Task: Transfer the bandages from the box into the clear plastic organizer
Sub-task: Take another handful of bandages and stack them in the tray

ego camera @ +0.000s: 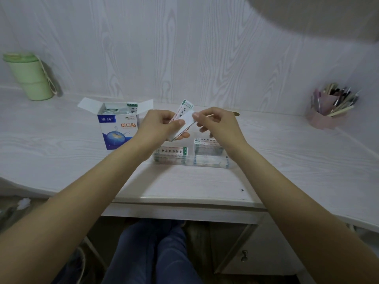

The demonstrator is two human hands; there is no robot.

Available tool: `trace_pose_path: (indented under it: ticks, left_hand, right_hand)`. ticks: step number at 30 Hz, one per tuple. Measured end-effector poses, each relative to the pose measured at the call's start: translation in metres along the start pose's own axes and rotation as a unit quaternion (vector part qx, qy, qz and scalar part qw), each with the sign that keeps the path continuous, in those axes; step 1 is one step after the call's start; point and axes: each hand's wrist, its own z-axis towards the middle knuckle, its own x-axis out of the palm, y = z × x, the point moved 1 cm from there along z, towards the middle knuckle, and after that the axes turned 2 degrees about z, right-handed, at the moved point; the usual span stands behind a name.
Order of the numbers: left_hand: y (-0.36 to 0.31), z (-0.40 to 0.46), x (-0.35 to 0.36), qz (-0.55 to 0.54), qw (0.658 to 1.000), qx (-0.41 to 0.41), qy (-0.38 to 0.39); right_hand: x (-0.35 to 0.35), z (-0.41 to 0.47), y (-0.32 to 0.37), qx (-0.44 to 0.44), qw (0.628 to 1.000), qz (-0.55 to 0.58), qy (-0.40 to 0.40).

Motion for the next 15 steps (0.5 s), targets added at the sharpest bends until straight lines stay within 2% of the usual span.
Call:
trace_pose_path:
  ticks: [5,7,15]
  left_hand:
    - [0.0017,-0.0004,-0.0029,-0.009,1.0,-0.014,0.003]
    - [0.0034,-0.0008,-0.005,-0.056,0.998,-0.034,0.006]
    - [0.0077,-0.0011,-0.0095,-0.073,0.996,-0.04,-0.029]
  right_hand:
    - [0.0091,-0.0044,0.0055,0.031,0.995,0.095,0.009]
    - [0.0083,-0.006,0.0062,0.034,0.993,0.117,-0.001]
    - [0.0079,-0.0109,0.0026,0.04,0.992,0.118,0.001]
